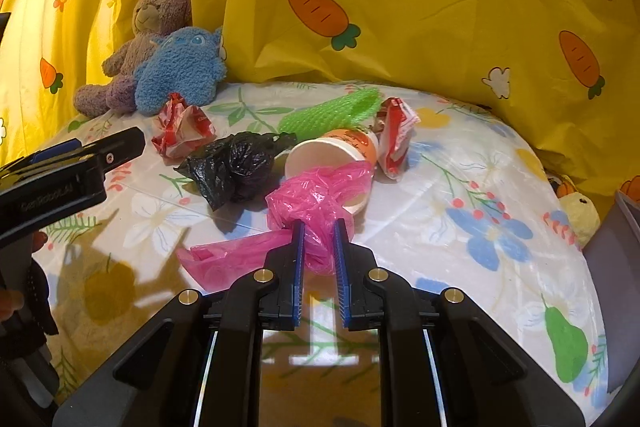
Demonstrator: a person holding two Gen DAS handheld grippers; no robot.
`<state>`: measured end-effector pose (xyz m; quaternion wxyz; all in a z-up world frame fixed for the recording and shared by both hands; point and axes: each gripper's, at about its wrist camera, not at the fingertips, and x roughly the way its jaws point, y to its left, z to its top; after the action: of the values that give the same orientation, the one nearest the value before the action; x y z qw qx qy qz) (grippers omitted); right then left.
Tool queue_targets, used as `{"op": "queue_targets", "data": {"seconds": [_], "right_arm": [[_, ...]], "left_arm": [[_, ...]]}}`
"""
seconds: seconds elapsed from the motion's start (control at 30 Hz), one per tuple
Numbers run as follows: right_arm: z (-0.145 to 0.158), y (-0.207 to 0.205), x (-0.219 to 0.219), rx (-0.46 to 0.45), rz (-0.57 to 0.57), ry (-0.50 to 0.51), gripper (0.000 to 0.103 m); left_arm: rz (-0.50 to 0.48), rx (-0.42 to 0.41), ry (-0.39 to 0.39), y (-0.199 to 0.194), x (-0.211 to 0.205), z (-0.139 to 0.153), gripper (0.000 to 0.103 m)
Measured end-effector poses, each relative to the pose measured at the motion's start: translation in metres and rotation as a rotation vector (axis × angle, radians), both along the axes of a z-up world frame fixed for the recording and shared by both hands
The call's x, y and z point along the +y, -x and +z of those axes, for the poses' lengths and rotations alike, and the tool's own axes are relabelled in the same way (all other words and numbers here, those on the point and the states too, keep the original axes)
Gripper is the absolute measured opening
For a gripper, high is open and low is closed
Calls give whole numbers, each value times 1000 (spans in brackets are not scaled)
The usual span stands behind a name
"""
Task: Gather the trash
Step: 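Grasp the pink plastic bag with the right gripper while the left gripper grasps the black plastic bag, then carry the black bag and pink bag over the grey bin with both grippers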
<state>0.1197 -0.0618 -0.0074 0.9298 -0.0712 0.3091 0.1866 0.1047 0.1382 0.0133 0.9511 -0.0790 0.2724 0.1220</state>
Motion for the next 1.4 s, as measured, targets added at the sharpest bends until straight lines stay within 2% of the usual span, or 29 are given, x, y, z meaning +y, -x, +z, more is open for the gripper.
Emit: {"op": "queue_targets", "data": {"seconds": [0.1,0.23,0.33,0.43,0.47,0.57,0.63,0.7,0.73,0.9,0.97,1.1,1.3,1.4], "right_arm": [[3,4,-16,3,-23,-34,15],[6,9,-34,-6,-51,-61,15],[6,11,-46,-6,-71,-69,15],[5,12,-56,-1,-85,-84,15],[5,12,-58,0,-88,-87,15],[4,13,-62,1,-89,-90,15],[4,12,-63,3,-88,-90,15],[3,11,-64,6,-89,-89,15],[3,11,-65,8,-91,-91,15],[2,11,-66,11,-89,-96,15],[2,12,-66,10,-87,-96,15],[3,15,-67,5,-88,-97,15],[10,23,-72,-13,-92,-106,15],[13,28,-76,-16,-97,-115,15]], "left_arm": [[-52,-6,21,-12,-10,2,95],[-82,16,-25,-32,-23,-5,95],[-124,50,15,-47,-24,-16,95],[-142,96,24,-60,-24,-28,95],[-148,110,28,-63,-24,-32,92],[-172,163,69,-74,-21,-46,76],[-180,193,94,-79,-18,-53,71],[-196,202,136,-82,-14,-56,57],[-208,202,154,-82,-13,-57,54],[-233,196,180,-81,-14,-58,12],[-237,190,185,-78,-14,-57,4],[-231,138,199,-60,-10,-47,2],[-194,24,174,-14,-10,-19,1],[-179,-6,159,5,-16,-11,1]]}}
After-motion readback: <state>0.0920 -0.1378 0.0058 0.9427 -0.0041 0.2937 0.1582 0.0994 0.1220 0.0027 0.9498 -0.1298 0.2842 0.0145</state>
